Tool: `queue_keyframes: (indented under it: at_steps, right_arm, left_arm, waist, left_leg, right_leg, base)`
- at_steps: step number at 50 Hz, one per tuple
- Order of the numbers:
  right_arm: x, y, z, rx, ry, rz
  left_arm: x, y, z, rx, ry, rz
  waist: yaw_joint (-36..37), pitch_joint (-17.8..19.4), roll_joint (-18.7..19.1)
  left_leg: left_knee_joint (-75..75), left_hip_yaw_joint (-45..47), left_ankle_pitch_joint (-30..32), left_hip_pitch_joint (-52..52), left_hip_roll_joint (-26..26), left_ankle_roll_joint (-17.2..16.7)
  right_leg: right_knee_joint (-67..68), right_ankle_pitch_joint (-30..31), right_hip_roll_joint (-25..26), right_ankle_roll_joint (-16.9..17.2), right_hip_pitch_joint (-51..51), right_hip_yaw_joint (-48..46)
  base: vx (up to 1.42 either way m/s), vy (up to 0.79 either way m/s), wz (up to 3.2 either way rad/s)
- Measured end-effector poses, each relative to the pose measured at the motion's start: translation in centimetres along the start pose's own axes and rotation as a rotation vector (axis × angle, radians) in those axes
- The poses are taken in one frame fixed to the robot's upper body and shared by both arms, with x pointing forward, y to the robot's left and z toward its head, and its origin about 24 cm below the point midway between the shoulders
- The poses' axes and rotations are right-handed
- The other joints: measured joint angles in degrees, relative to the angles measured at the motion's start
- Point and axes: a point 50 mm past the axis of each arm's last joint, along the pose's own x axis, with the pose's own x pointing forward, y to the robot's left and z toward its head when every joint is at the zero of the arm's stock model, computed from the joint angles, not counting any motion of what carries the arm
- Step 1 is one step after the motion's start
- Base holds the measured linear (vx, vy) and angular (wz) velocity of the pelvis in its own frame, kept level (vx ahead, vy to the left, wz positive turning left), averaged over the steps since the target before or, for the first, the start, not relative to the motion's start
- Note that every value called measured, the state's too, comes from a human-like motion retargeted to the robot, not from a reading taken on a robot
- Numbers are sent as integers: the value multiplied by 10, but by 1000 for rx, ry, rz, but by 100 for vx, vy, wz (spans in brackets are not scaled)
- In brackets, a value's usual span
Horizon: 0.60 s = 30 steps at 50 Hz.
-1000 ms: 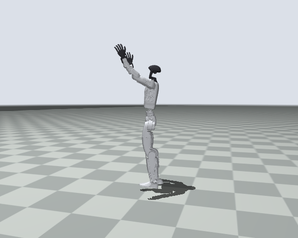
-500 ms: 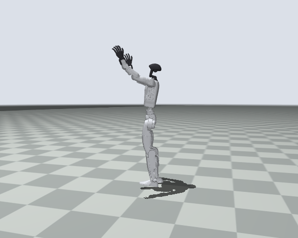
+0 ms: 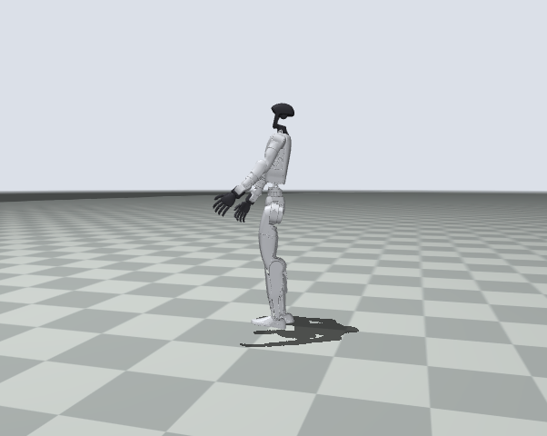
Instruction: Upper body actions
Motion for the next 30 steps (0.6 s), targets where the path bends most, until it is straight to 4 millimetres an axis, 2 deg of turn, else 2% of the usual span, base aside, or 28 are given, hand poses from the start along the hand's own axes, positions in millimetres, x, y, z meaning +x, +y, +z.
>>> queue_keyframes:
  at_steps: [3, 5, 7, 12, 14, 15, 17, 19, 20, 23, 30]
  right_arm:
    - [-13, 26, -55, -18, 164, 40]
    - [-22, 39, -80, -42, 241, 59]
    - [-37, 57, -113, -74, 340, 97]
    - [-79, 94, -175, -48, 554, 176]
    - [-93, 105, -189, -1, 614, 190]
    - [-97, 109, -193, 16, 634, 194]
    - [-104, 114, -199, 69, 668, 192]
    - [-105, 116, -200, 117, 670, 176]
    - [-104, 115, -199, 128, 664, 168]
    - [-89, 103, -187, 60, 607, 140]
    - [-56, 84, -145, -75, 413, 118]
  left_arm:
    - [-20, -8, -75, 45, 259, -33]
    - [-35, -12, -108, 63, 382, -50]
    - [-56, -21, -145, 56, 520, -73]
    - [-92, -56, -190, -56, 667, -106]
    - [-104, -67, -201, -81, 702, -137]
    - [-108, -70, -205, -89, 716, -149]
    - [-120, -77, -215, -101, 755, -178]
    - [-130, -83, -224, -96, 789, -206]
    - [-134, -85, -226, -93, 798, -216]
    - [-145, -93, -234, -94, 814, -230]
    - [-146, -95, -235, -6, 788, -286]
  waist:
    - [-5, 16, 5]
    - [-8, 21, 8]
    - [-13, 31, 11]
    - [-9, 52, 10]
    - [-1, 60, 9]
    - [10, 64, 9]
    - [87, 71, 6]
    - [97, 75, 8]
    - [93, 76, 9]
    - [17, 87, 19]
    - [-2, 100, 20]
  left_leg:
    - [0, 1, 1, -1, 3, 1]
    - [0, 2, 1, -2, 4, 1]
    - [0, 1, 2, -3, 5, 1]
    - [-2, 3, 1, 2, 4, 1]
    - [-3, 8, 0, 6, 4, 0]
    - [-4, 18, -1, 9, 6, -1]
    - [-11, 96, -11, 20, 18, -6]
    - [-12, 108, -12, 22, 20, -6]
    - [-11, 104, -12, 21, 20, -6]
    - [-6, 41, -3, 17, 16, -1]
    - [-7, 33, 1, 20, 14, 1]
  right_leg:
    - [-1, 0, 2, 1, 1, 1]
    - [-2, 0, 4, 1, 1, 2]
    - [-3, 0, 5, 2, 2, 2]
    - [-3, 0, 4, 1, 5, 4]
    - [2, 1, 4, -2, 0, 10]
    - [9, 1, 5, -6, -8, 21]
    - [39, -2, 14, -15, -45, 100]
    - [40, -2, 19, -19, -49, 112]
    - [35, -1, 21, -20, -43, 108]
    - [11, 6, 11, -6, -12, 47]
    - [-1, 8, 18, -12, 1, 35]
  base:
    - [0, -2, 0]
    - [3, -6, -2]
    - [4, -6, 0]
    - [4, -5, -4]
    - [0, -4, -36]
    - [2, -5, -184]
    - [3, -6, -265]
    - [-1, -3, -85]
    - [-2, -3, 80]
    - [-5, -3, 146]
    - [-3, -1, 12]
